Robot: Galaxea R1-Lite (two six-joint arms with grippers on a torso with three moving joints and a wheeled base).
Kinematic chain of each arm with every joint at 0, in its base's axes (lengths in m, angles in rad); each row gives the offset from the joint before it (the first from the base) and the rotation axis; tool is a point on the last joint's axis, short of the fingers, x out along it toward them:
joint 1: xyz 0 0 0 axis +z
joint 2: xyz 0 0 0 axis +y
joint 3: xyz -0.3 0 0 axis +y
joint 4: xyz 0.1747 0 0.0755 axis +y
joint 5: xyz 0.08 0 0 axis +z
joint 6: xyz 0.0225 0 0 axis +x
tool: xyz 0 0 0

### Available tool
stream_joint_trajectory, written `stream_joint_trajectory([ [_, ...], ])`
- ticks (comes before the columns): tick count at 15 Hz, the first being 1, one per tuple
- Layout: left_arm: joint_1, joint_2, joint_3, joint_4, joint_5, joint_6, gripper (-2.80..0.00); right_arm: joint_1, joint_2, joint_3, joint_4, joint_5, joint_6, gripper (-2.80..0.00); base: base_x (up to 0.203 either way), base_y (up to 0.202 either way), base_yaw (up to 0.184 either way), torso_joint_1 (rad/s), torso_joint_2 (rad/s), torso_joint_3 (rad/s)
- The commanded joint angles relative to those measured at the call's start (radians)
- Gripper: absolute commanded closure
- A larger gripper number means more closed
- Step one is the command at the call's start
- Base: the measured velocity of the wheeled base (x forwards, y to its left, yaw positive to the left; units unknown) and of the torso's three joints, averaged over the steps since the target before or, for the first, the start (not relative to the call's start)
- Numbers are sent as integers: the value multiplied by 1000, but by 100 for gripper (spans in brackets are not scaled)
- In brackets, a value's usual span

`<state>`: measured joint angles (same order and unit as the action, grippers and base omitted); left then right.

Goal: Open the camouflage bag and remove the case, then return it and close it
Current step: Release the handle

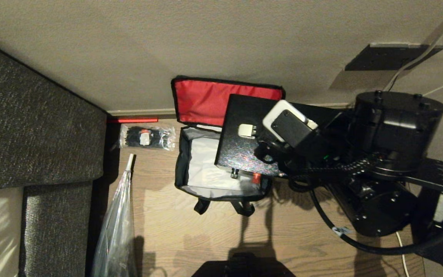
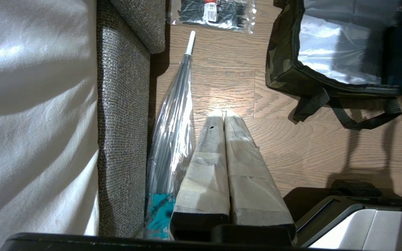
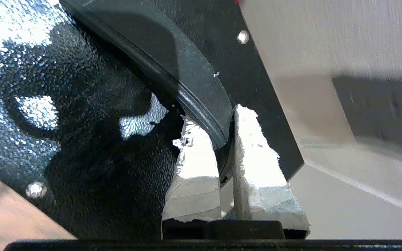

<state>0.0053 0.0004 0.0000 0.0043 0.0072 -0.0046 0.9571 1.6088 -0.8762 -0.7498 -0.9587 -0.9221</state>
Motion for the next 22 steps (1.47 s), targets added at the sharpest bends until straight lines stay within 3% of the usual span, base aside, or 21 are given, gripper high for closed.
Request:
stream_joint_trajectory([
  [1, 1, -2, 3, 0, 0, 0, 0, -67, -151, 136, -6, -7, -4, 0, 0, 0, 0, 0, 0, 0],
  [4, 1, -2, 3, 0, 0, 0, 0, -193, -249, 261, -7, -5, 5, 0, 0, 0, 0, 0, 0, 0],
  [8, 1, -2, 3, 0, 0, 0, 0, -328, -319, 431, 0, -1, 77, 0, 0, 0, 0, 0, 0, 0],
  [11, 1, -2, 3, 0, 0, 0, 0, -404, -299, 467, 9, 2, 151, 0, 0, 0, 0, 0, 0, 0],
  [18, 1, -2, 3, 0, 0, 0, 0, -474, 80, 447, -8, 2, 364, 0, 0, 0, 0, 0, 0, 0],
  [22, 1, -2, 3, 0, 0, -2, 0, -533, 262, 368, -52, 2, 413, 0, 0, 0, 0, 0, 0, 0],
])
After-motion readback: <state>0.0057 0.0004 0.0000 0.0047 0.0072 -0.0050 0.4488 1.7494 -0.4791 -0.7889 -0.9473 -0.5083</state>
